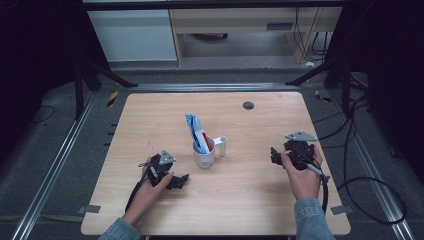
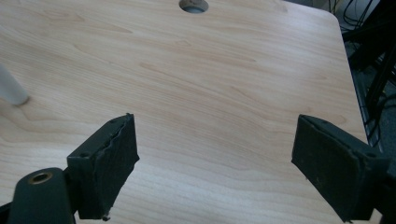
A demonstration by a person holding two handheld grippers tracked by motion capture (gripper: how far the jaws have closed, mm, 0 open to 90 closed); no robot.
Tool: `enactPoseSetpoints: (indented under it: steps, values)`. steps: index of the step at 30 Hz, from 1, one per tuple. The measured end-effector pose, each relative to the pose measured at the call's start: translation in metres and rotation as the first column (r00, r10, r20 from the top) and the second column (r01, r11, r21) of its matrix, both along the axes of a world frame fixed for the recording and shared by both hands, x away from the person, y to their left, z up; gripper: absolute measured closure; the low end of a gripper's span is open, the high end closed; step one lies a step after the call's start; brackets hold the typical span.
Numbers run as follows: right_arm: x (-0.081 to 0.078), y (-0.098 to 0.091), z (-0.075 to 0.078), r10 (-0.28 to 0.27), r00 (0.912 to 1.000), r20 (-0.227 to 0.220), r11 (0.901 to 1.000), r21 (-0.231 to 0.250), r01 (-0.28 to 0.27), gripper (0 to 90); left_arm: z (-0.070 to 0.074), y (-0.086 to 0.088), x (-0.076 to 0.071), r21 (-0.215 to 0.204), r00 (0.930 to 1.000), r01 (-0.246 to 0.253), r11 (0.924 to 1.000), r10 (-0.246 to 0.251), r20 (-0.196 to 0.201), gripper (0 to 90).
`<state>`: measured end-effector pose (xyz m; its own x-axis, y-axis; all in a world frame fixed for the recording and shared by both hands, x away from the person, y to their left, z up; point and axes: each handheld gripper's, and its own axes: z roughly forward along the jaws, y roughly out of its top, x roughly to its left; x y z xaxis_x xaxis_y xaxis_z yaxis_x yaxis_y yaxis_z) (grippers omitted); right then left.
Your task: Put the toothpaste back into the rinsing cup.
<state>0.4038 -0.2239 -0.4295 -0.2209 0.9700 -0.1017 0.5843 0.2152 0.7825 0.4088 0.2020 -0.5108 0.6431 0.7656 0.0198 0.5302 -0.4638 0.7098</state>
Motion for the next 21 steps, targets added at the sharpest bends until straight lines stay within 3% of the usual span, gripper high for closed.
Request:
enactPoseSetpoints:
  steps: [16, 21]
  values:
    - [-0.001, -0.035, -0.035, -0.044, 0.994, -0.1, 0.9963, 0.069, 0.051, 14.4, 0.0, 0.0, 0.0, -0.001, 1.0, 0.0, 1.0, 0.0, 0.0, 0.0]
    - [0.001, -0.041, -0.046, -0.067, 0.9926, -0.102, 0.9943, 0.076, 0.075, 13.9, 0.0, 0.0, 0.0, 0.0, 1.0, 0.0, 1.0, 0.0, 0.0, 0.0]
